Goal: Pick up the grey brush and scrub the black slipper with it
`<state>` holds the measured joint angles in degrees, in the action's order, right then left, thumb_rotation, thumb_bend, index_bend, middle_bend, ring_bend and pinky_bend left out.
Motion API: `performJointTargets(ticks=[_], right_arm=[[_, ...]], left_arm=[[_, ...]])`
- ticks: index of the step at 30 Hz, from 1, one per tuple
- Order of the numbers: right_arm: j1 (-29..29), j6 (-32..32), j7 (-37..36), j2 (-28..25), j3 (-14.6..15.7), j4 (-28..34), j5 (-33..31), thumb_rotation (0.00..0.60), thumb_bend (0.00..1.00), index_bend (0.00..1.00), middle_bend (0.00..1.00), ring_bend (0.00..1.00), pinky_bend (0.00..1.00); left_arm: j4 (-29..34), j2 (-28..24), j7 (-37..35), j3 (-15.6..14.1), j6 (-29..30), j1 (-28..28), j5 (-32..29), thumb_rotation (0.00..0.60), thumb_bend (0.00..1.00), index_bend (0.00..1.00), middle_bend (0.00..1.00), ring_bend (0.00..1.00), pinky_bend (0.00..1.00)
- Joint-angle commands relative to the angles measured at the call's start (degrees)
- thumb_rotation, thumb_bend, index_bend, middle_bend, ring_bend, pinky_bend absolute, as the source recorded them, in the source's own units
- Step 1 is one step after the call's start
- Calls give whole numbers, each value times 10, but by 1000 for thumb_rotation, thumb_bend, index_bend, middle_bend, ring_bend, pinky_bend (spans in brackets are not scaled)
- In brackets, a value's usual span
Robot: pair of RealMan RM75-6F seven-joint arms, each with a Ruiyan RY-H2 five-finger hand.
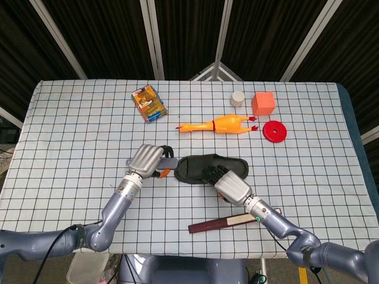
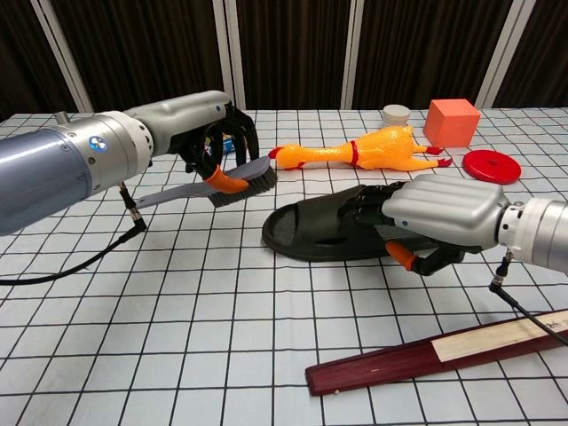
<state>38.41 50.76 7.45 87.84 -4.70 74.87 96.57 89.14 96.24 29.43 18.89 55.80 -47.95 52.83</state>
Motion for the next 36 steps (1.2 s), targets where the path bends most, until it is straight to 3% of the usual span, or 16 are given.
performJointTargets(ticks=[1,9,19,25,36], right_arm=[[-1,22,-23,-4,10,-19,8,600,754,187,122,83,172],[4,21,-58,6,29,-59,6,600,754,188,122,83,172],[5,37,-69,13,47,-82,11,600,754,188,122,83,172],[3,46,-66,5,53,-78,10,600,754,188,122,82,172],[5,55,-49,-6,62,-60,14,600,755,187,122,82,172]], left_arm=[[-5,5,1,-1,0,-8,1,600,452,647,667,558,679],[-57,40,-28,10,-19,-37,0,600,452,642,667,558,679],[-202,126,-131,22,-53,-89,63,600,450,646,667,554,675],[-269,166,-142,23,-68,-118,72,600,455,652,672,554,674],[-303,206,-150,48,-76,-165,78,600,455,659,681,554,675]])
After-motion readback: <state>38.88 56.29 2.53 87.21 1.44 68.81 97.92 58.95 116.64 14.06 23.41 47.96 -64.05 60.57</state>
